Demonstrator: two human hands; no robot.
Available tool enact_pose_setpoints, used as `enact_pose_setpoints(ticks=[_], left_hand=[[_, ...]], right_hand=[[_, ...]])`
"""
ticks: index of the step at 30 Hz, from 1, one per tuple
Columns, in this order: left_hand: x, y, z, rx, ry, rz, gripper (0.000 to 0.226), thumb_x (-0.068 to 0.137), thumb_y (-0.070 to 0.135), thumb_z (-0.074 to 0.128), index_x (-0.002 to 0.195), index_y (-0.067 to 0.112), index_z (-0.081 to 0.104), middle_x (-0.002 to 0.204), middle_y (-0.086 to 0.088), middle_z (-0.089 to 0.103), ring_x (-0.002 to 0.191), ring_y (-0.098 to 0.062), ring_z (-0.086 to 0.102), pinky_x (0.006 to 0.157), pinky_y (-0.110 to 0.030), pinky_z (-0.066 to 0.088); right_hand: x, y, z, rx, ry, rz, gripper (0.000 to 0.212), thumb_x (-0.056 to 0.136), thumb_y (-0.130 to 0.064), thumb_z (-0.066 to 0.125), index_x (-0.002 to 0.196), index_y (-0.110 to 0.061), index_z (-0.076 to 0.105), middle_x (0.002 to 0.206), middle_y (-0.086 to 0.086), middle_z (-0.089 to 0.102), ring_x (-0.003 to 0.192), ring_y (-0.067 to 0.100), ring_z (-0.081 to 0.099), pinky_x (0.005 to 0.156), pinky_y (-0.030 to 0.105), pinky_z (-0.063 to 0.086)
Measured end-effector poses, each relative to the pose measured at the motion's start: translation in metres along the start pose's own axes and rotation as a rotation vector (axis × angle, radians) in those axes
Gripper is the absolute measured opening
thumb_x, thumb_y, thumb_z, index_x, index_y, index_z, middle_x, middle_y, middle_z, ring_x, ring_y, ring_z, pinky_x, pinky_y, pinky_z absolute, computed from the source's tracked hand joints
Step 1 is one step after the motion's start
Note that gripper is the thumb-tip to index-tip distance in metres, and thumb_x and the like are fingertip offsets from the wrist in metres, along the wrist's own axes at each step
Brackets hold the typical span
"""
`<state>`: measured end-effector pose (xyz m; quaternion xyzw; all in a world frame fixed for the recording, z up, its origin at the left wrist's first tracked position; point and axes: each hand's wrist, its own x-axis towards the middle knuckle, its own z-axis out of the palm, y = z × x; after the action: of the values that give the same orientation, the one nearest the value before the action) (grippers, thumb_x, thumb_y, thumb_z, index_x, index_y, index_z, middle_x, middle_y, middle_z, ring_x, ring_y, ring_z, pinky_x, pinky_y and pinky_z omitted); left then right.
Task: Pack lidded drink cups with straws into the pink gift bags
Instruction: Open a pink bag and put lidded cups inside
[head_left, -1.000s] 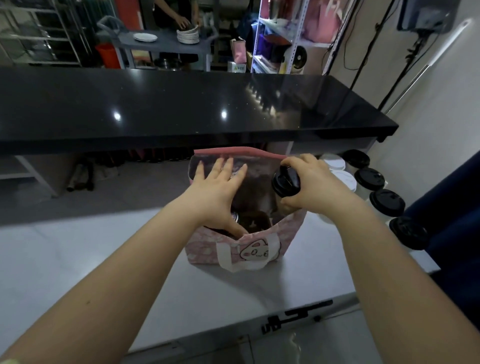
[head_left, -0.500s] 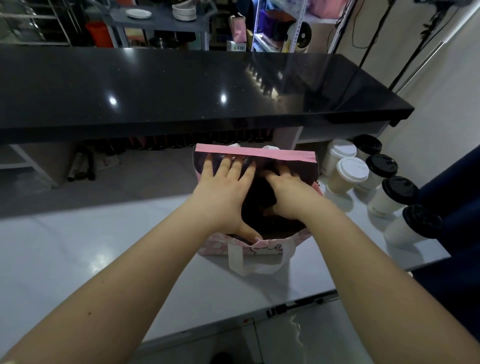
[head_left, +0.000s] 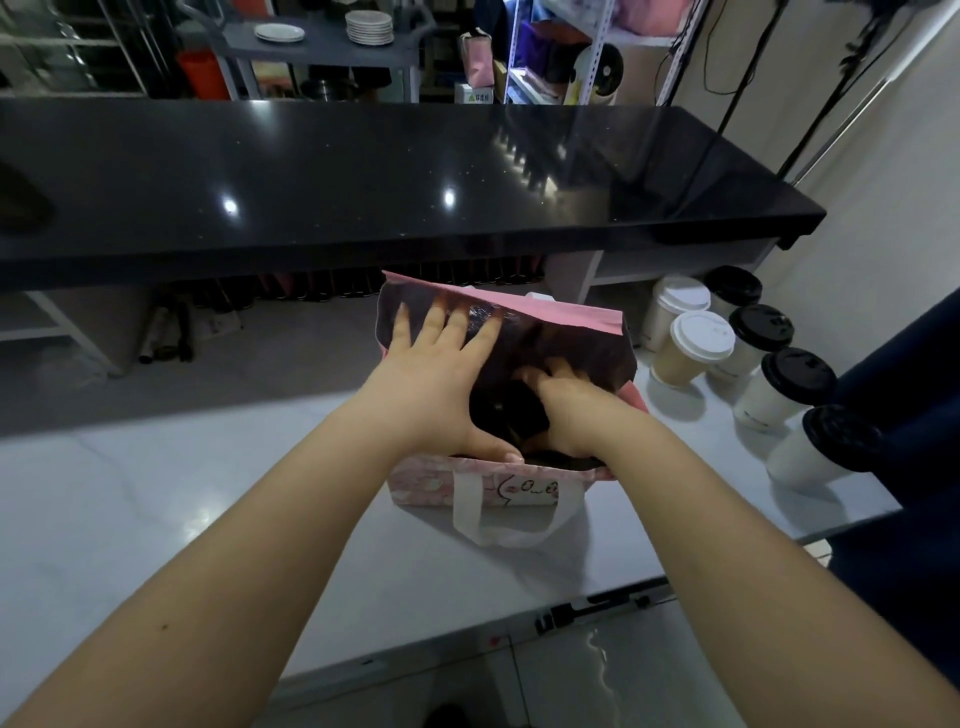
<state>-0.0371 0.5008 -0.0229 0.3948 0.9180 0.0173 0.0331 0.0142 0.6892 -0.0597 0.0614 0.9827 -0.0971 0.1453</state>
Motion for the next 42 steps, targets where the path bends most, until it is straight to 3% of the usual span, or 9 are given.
enact_pose_setpoints(ticks=[5,8,21,26,29,31,34,38,42], left_hand=[[0.003,-0.007,0.003,-0.039,-0.002,-0.01,0.133,0.049,0.095,0.047,0.148,0.04,-0.021,0.162,-0.004,-0.017,0.143,-0.028,-0.031,0.114,-0.061,-0.014],[0.005,-0.011,0.004,-0.058,-0.003,-0.009,0.13,0.046,0.096,0.049,0.142,0.051,-0.027,0.16,0.003,-0.025,0.137,-0.024,-0.038,0.111,-0.06,-0.018],[0.01,-0.008,0.004,-0.079,-0.037,0.012,0.134,0.042,0.093,0.056,0.142,0.054,-0.024,0.157,0.005,-0.033,0.137,-0.024,-0.04,0.11,-0.064,-0.014],[0.006,-0.009,-0.002,-0.075,0.01,-0.007,0.127,0.051,0.089,0.058,0.146,0.051,-0.018,0.161,0.0,-0.021,0.144,-0.027,-0.031,0.115,-0.065,-0.008],[0.005,-0.01,-0.008,-0.061,0.043,-0.018,0.121,0.061,0.083,0.061,0.15,0.046,-0.012,0.163,-0.001,-0.013,0.148,-0.025,-0.021,0.117,-0.062,-0.004],[0.004,-0.009,-0.012,-0.064,0.063,-0.016,0.117,0.066,0.08,0.06,0.152,0.041,-0.007,0.164,-0.001,-0.007,0.15,-0.022,-0.013,0.12,-0.057,-0.001],[0.004,-0.006,-0.021,-0.098,0.099,0.001,0.11,0.069,0.079,0.06,0.155,0.035,0.007,0.164,0.001,0.01,0.15,-0.02,0.005,0.12,-0.048,0.012],[0.008,0.0,-0.035,-0.117,0.226,0.038,0.077,0.08,0.062,0.063,0.146,0.033,0.038,0.145,0.005,0.046,0.132,-0.019,0.041,0.102,-0.042,0.043],[0.019,0.011,-0.049,-0.107,0.312,0.05,0.045,0.09,0.045,0.058,0.134,0.034,0.053,0.117,0.004,0.061,0.109,-0.02,0.054,0.081,-0.035,0.048]], right_hand=[[0.005,0.005,0.012,-0.051,-0.112,-0.012,0.09,0.089,-0.055,0.057,0.153,-0.038,-0.003,0.162,0.0,-0.01,0.149,0.027,-0.004,0.119,0.05,0.013],[0.011,0.009,0.021,-0.106,-0.147,-0.049,0.083,0.094,-0.062,0.04,0.151,-0.04,-0.015,0.159,-0.005,-0.028,0.146,0.02,-0.026,0.12,0.048,-0.002],[0.018,0.014,0.029,-0.12,-0.273,-0.02,0.077,0.094,-0.068,0.023,0.147,-0.04,-0.024,0.152,-0.011,-0.039,0.141,0.017,-0.035,0.118,0.049,-0.011],[0.011,0.007,-0.007,0.013,-0.269,-0.008,0.082,0.089,-0.071,0.038,0.15,-0.046,-0.011,0.159,-0.014,-0.022,0.146,0.02,-0.023,0.118,0.055,-0.005],[0.002,0.001,-0.036,0.038,-0.181,-0.069,0.087,0.085,-0.065,0.055,0.152,-0.043,0.006,0.163,-0.008,0.004,0.149,0.022,0.004,0.119,0.046,0.014],[-0.004,-0.002,-0.05,0.086,-0.118,-0.081,0.082,0.084,-0.059,0.062,0.151,-0.041,0.019,0.158,-0.005,0.028,0.14,0.021,0.031,0.107,0.036,0.032],[-0.015,-0.005,-0.065,0.129,-0.033,-0.106,0.07,0.085,-0.05,0.066,0.146,-0.039,0.034,0.145,-0.007,0.047,0.124,0.017,0.049,0.087,0.027,0.04],[-0.031,-0.002,-0.085,0.142,0.072,-0.107,0.059,0.082,-0.04,0.072,0.137,-0.039,0.049,0.127,-0.012,0.06,0.096,0.007,0.053,0.074,0.023,0.04],[-0.047,0.01,-0.103,0.154,0.226,-0.07,0.049,0.079,-0.03,0.077,0.125,-0.037,0.06,0.112,-0.011,0.065,0.092,0.008,0.058,0.076,0.028,0.05]])
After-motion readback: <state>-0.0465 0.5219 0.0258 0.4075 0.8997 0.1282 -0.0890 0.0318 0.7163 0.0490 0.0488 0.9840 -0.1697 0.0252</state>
